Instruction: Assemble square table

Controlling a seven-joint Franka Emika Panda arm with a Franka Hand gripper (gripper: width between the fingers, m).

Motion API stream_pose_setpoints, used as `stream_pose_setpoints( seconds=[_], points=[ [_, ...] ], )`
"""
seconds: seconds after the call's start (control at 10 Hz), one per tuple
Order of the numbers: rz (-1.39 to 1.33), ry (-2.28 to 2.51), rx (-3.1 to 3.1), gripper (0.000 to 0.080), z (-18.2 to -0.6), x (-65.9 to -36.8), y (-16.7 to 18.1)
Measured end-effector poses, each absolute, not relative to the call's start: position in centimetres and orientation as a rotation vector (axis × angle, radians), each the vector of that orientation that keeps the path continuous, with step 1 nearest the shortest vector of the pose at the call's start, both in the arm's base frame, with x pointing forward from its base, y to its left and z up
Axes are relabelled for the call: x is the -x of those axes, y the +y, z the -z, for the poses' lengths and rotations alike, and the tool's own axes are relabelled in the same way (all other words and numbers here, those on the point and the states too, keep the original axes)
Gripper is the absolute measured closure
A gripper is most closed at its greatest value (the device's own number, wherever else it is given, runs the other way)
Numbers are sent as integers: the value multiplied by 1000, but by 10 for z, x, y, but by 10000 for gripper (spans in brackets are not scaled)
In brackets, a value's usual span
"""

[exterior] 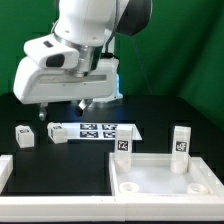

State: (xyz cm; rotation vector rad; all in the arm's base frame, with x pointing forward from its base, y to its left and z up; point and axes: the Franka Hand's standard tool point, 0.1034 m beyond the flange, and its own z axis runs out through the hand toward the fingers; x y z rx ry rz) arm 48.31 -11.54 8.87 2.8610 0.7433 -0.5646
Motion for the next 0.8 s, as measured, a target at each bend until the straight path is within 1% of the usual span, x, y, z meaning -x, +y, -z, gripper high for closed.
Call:
stream_pose_setpoints(
  seconds=[0.2,0.3,0.4,0.5,0.6,0.7,0.8],
  points=[
    [746,748,-2811,151,-85,-485,-109],
    [830,734,-2786,151,-81,-482,-107],
    [906,692,-2768,151,-70,-466,-110],
    [1031,672,-2719,151,-66,-442,-112],
    [1123,643,-2694,151,-62,-425,-112],
    [1202,628,-2666,151,-58,-415,-110],
    [1180,639,-2671,151,-58,-421,-110]
  ],
)
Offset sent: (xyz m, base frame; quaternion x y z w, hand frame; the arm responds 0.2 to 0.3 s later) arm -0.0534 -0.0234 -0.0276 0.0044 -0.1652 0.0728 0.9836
